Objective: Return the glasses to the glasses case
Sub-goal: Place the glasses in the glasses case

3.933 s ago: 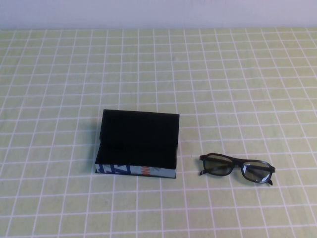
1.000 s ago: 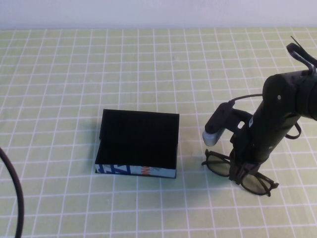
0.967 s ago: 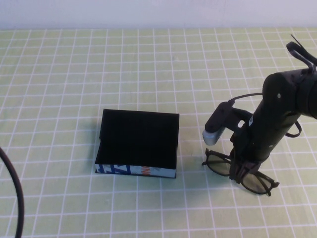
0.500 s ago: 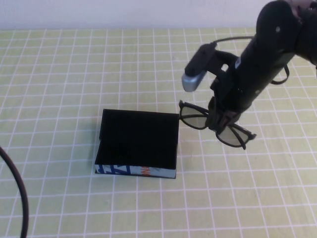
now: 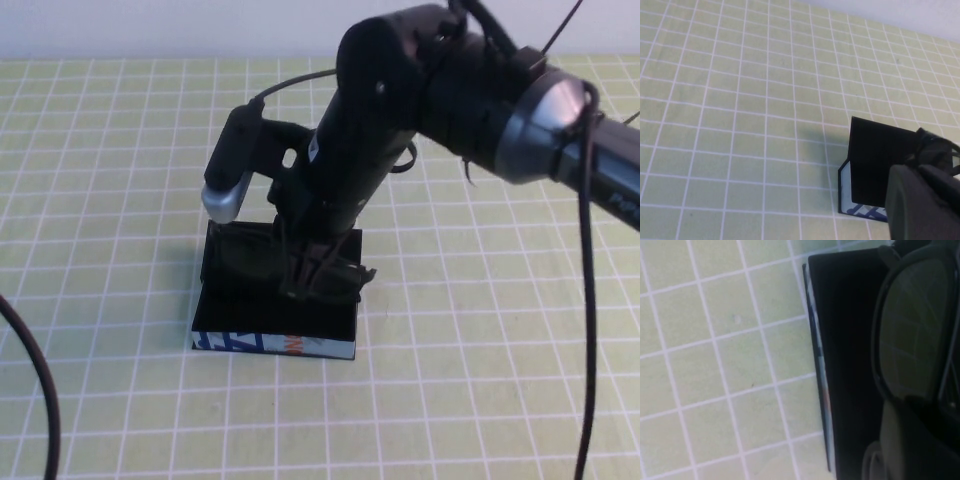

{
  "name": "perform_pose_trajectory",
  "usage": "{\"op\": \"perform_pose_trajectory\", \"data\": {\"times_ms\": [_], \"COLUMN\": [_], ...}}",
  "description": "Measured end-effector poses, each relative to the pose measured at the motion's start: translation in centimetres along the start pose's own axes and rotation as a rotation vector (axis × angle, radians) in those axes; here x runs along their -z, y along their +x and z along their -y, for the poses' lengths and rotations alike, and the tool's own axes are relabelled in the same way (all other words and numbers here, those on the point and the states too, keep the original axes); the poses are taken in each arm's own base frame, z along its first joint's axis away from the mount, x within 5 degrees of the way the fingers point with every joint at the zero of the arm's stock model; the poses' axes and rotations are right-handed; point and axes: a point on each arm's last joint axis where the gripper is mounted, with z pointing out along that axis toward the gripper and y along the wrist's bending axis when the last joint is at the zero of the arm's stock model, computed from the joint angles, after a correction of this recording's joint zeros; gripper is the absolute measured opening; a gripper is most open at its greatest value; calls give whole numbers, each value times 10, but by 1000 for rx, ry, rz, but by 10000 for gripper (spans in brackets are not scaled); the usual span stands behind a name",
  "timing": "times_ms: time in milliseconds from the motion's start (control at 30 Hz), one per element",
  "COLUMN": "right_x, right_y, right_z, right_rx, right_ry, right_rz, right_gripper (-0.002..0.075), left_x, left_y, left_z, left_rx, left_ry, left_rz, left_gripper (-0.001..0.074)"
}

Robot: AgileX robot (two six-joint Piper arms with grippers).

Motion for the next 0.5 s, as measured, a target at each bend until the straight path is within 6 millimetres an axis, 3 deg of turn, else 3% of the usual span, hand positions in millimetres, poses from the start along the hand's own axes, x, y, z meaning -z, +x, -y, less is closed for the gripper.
{"op": "perform_pose_trajectory", "data": {"times_ms": [267,500], "right_x": [-43,-63], "right_y": [-4,-2], "right_z": [7,9], "right_rx": [12,14], "right_ry": [34,14], "right_rz": [1,-18], "right_gripper": [17,17], "left_x": [0,0], "left_y": [1,1], "left_z": [0,0], "left_rx": [0,0], "left_ry": [-1,-2], "left_rz": [-11,-13], "left_gripper": [-4,-4]}}
